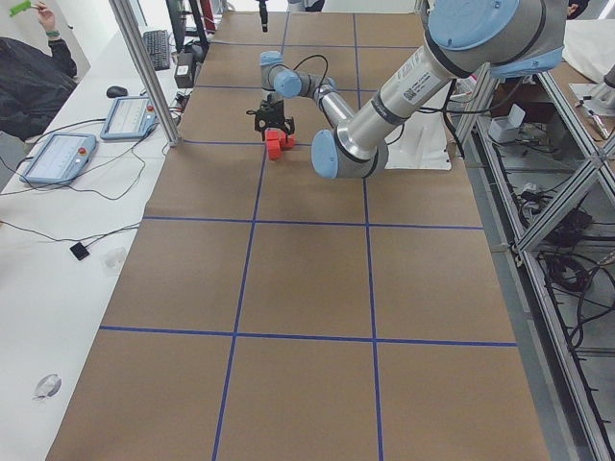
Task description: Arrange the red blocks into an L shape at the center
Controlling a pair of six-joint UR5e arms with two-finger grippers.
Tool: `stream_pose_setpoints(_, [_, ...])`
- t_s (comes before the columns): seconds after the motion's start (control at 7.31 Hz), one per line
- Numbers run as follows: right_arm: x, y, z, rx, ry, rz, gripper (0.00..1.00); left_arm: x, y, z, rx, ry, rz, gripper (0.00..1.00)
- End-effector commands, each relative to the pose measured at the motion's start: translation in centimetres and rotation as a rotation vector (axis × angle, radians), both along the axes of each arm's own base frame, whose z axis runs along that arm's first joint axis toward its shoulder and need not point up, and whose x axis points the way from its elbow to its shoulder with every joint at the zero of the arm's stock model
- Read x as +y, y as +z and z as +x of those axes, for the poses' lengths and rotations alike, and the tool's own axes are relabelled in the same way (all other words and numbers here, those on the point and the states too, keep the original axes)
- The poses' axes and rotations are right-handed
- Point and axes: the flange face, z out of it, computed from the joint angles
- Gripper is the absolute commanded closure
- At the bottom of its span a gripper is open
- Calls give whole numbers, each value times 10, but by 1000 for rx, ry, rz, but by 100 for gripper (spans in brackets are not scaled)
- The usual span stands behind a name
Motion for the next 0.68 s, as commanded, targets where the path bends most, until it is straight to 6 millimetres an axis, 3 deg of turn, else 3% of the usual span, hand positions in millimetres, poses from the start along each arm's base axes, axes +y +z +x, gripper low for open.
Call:
stream_pose_setpoints(0.0, [0, 0, -4, 1, -5, -1, 1, 8, 20, -14, -11, 39, 21, 14])
stream_pose_setpoints(0.14, [0, 0, -4, 1, -4, -2, 1, 11, 28, -10, -22, 58, 24, 63])
stream_pose_setpoints(0.27, [1, 1, -4, 1, -5, -2, 1, 14, 34, -6, -29, 69, 22, 100])
stream_pose_setpoints(0.55, [2, 1, -4, 2, -6, 0, 1, 13, 49, 5, -52, 78, 2, 100])
